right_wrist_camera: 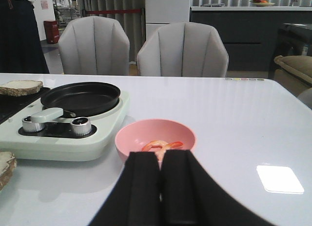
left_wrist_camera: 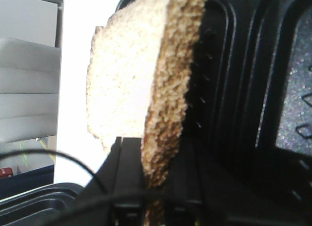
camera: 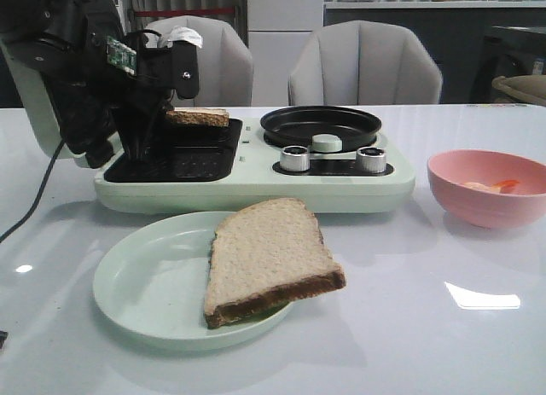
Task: Make breakfast with bread and shrimp
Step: 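Lower the bread into the sandwich maker, open left gripper, withdraw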
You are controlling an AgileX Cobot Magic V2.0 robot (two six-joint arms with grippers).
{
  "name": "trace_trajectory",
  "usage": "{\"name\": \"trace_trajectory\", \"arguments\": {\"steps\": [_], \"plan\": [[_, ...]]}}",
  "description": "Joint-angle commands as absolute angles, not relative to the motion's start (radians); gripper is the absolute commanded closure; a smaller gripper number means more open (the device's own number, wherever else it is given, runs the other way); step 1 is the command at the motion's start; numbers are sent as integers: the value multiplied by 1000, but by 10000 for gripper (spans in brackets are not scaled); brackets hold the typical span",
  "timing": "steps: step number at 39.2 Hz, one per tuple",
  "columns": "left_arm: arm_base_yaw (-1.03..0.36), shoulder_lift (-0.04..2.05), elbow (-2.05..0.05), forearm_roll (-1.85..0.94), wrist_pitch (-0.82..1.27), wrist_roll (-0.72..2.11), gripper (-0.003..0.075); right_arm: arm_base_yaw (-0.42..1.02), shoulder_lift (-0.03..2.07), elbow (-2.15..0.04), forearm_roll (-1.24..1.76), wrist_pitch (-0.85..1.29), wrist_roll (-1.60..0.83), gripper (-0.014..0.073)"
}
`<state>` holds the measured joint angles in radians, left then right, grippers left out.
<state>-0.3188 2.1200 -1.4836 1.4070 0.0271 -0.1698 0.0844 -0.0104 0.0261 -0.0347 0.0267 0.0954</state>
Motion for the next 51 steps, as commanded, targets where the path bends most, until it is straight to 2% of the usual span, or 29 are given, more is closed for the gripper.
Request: {"name": "trace_trajectory", "arguments": {"steps": [1,7,13,16,38,51], "plan": [[-320,2051,-1508,1381,19,-207,525,80,-32,10,-49,-62,97,449],[-324,2051,-1508,1379,21,-216,427,80,-32,10,-49,-62,97,449],[-327,2048,-1508,1379,29,-252,274,80,-32,10,-49,-62,97,449],[-333,2045,-1508,1383,46,-252,228,80,-32,10,-49,-62,97,449],[-379,1935,-1384,1354,75,-252,228,80,-32,10,-49,-62,97,449],[-435,1806,-1384,1156,142,-252,228,80,-32,10,-49,-62,97,449]]}}
